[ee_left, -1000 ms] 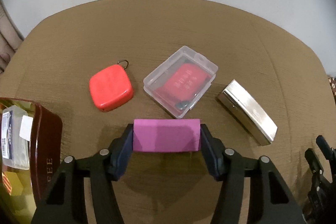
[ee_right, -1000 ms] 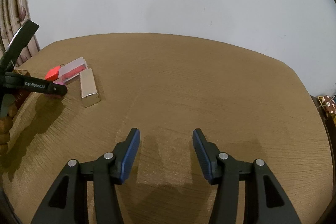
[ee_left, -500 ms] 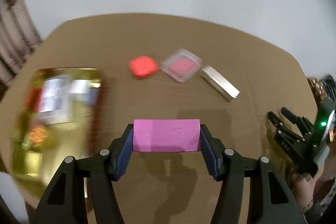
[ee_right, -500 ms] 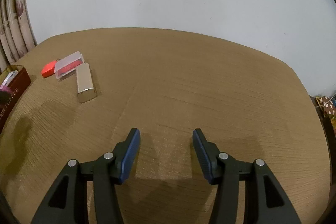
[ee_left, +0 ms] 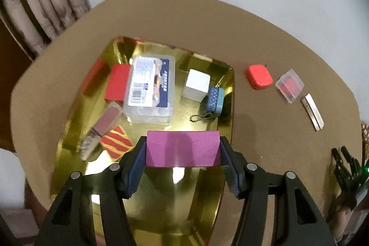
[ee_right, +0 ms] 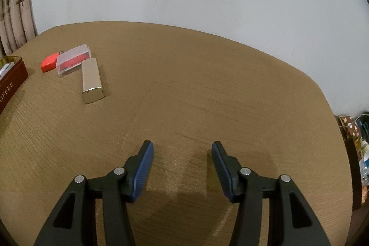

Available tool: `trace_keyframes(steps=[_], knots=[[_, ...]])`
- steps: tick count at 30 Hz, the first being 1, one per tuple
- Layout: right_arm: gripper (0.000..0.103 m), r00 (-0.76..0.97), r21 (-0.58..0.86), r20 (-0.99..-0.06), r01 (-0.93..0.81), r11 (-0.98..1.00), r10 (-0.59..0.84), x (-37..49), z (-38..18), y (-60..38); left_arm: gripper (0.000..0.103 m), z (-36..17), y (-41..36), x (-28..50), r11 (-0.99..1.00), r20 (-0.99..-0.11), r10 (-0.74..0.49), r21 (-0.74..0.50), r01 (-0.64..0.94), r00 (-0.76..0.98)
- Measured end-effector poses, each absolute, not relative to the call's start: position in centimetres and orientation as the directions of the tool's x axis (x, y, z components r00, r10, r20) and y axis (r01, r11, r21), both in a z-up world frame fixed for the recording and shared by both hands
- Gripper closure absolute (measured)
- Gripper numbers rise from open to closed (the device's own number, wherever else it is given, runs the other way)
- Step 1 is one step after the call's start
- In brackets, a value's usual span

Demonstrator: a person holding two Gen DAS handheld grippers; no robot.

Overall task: Organize rigid objects
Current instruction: 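Lower the pink block into the tin and open the left tool, then grasp the silver lighter with the right tool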

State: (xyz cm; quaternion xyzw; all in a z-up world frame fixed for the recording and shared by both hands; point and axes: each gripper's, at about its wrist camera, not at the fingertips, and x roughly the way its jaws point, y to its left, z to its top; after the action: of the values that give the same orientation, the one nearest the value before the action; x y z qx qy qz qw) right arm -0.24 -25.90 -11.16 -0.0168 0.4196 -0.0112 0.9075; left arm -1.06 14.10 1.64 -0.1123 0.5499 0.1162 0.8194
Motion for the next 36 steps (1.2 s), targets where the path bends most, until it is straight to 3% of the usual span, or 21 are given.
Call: trace_keyframes(steps=[10,12,16,25,28,36], knots=[[0.049,0.645,-0.044,-0.763,0.004,0.999,-0.037,-0.1,-11.4,-25.2,0.047,-1.7,14.6,0.5,0.936,-0.939,0.113,-0.009,-0.351,0.325],[0.049,0.644,-0.043,-0.764,0.005,0.999,-0.036,-0.2,-11.3,-25.4,0.045,-1.3,14.1,0.3,0.941,-0.929,0.151,0.030,-0.337,0.337],[0.049,0.644,-0.046,-0.764,0.005,0.999,-0.038,-0.1,-11.4,-25.5,0.028,-0.2,13.0,0.1,0.946,-0.911,0.180,0.058,-0.318,0.370],[0.049,0.636,0.036,-0.771,-0.003,0.999,0.030,0.1,-11.5,-26.5,0.027,3.7,11.8,-6.8,0.943,-0.858,0.158,-0.015,-0.333,0.489],[0.049,0.654,0.122,-0.745,-0.063,0.991,0.133,-0.1,-10.7,-26.4,0.026,4.9,11.7,-10.5,0.936,-0.822,0.190,-0.014,-0.352,0.537],[0.049,0.607,0.084,-0.740,-0.344,0.935,0.290,3.1,-6.7,-19.1,0.021,5.3,12.4,-18.5,0.912,-0.791,0.268,0.026,-0.408,0.549]])
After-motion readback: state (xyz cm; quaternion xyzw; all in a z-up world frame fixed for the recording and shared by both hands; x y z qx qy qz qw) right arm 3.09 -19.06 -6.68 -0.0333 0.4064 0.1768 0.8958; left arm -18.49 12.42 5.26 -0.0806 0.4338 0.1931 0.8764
